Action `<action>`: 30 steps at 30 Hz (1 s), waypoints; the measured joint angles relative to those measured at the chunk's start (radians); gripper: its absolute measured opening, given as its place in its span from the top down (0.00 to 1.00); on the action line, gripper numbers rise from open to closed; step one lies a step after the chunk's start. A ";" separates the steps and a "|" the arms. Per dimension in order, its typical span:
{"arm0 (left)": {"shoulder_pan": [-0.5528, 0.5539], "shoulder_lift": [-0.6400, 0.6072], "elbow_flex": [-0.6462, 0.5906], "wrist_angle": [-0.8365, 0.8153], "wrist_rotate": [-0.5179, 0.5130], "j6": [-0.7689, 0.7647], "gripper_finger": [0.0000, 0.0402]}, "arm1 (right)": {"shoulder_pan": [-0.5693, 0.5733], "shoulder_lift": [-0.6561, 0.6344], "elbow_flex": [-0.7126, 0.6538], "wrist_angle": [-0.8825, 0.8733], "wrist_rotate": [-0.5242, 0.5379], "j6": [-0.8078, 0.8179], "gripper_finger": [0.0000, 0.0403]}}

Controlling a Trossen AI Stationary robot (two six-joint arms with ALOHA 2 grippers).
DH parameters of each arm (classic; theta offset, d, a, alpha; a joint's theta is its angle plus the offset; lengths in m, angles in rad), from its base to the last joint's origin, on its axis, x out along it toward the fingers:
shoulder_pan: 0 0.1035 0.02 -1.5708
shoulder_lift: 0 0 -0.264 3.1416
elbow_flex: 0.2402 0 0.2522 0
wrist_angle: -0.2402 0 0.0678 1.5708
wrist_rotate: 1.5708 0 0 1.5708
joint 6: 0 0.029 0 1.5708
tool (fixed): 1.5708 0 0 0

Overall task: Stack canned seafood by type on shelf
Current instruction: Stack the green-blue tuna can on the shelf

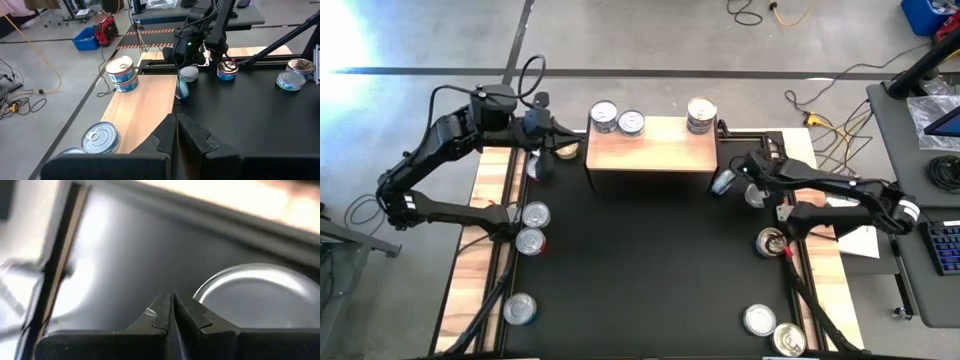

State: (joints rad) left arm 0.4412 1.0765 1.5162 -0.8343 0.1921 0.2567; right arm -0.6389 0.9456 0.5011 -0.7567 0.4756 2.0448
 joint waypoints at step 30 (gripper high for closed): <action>-0.322 -0.178 -0.347 -0.135 -0.025 -0.274 1.00 | 1.008 0.316 0.346 0.231 0.270 -0.640 0.97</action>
State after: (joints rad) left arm 0.1190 0.8982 1.1696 -0.9695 0.1670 -0.0177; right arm 0.3689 1.2613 0.8471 -0.5255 0.7460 1.4043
